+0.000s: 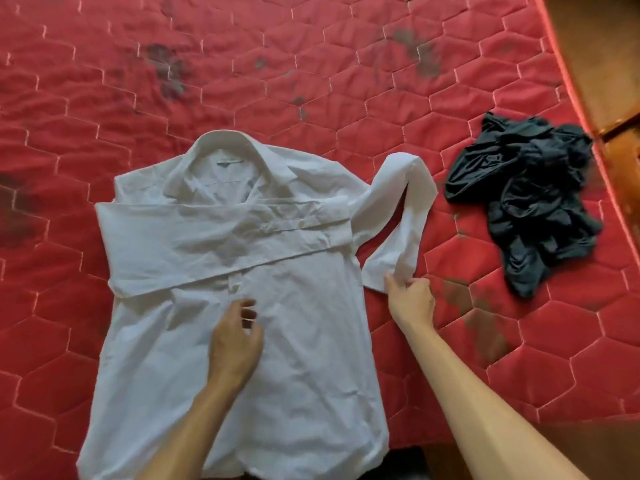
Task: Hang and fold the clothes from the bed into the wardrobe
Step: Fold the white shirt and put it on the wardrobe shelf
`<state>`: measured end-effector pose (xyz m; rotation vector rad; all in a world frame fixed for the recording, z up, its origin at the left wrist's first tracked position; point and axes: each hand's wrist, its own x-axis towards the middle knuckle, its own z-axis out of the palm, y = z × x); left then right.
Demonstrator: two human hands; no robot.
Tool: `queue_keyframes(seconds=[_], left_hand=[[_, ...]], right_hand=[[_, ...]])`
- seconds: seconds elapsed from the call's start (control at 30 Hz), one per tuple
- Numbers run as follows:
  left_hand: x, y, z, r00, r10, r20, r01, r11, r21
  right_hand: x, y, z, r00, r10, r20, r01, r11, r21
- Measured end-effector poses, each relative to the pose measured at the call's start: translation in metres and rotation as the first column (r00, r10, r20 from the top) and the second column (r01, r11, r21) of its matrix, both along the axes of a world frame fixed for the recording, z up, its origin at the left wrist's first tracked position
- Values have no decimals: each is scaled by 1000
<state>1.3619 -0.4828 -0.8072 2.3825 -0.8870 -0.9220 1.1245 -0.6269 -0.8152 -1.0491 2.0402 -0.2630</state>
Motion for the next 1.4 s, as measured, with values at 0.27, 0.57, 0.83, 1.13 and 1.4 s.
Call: queue_keyframes(seconds=[0.27, 0.57, 0.83, 1.13, 1.4], left_hand=[[-170, -144, -2, 897, -30, -441, 78, 993, 91], [-258, -227, 19, 752, -195, -629, 344, 931, 124], [-298, -262, 43, 706, -281, -650, 428, 901, 76], [-276, -248, 72, 725, -359, -587, 369, 923, -108], [-216, -232, 112, 885, -454, -104, 323, 759, -565]], right_hand=[[-66, -52, -6, 937, 344, -62, -335, 934, 124], [-206, -135, 73, 927, -217, 306, 283, 941, -188], [-294, -199, 109, 895, -366, 253, 431, 855, -289], [-268, -182, 163, 966, 78, 245, -19, 972, -235], [-161, -158, 213, 924, 375, -68, -339, 726, -599]])
